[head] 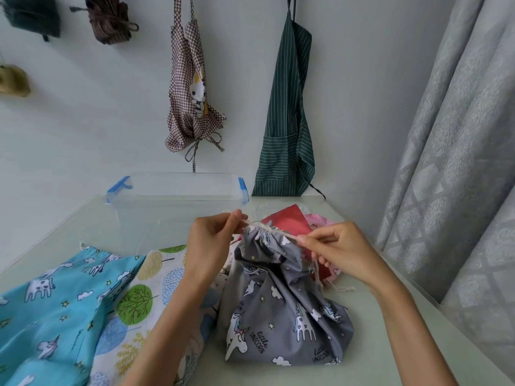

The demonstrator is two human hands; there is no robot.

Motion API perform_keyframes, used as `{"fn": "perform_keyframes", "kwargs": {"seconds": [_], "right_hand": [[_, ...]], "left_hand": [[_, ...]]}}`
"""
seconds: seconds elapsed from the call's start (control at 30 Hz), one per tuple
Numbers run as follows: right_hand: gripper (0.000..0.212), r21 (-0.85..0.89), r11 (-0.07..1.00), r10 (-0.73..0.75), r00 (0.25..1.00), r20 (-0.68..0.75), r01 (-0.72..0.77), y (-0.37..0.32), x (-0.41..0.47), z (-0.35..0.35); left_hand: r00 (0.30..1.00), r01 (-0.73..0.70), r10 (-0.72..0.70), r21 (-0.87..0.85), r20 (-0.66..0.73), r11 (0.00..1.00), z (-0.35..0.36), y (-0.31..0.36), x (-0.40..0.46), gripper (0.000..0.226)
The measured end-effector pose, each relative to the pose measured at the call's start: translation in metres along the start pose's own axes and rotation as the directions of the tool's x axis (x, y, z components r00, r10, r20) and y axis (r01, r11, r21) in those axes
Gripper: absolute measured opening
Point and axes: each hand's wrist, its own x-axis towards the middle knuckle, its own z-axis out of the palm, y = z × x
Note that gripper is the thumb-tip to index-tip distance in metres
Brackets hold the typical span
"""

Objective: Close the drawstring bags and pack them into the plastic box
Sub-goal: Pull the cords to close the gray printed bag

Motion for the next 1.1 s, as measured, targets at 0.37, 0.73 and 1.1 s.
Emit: {"fn": "perform_keyframes", "kwargs": {"seconds": [0.37, 0.73, 1.1], "right_hand": [[0.012, -0.022, 0.99, 0.139, 0.982, 0.131, -0.137, 0.004, 0.004, 0.018], [0.032, -0.122, 0.984, 0.156, 0.963, 0.218, -0.132, -0.025, -0.014, -0.005], [0.042, -0.09, 0.982, -0.155, 0.98, 0.128, 0.167, -0.039, -0.007, 0.02]], "left_hand": [[0.989, -0.111, 0.118, -0.09, 0.083, 0.99, -0.004, 0.016, -0.002, 0.018], [0.776, -0.01, -0.046, 0.085, 0.629, 0.996, 0.003, 0.011, -0.011, 0.029], [0.566, -0.176, -0.141, 0.286, 0.812, 0.942, 0.03, 0.011, -0.031, 0.034]]}}
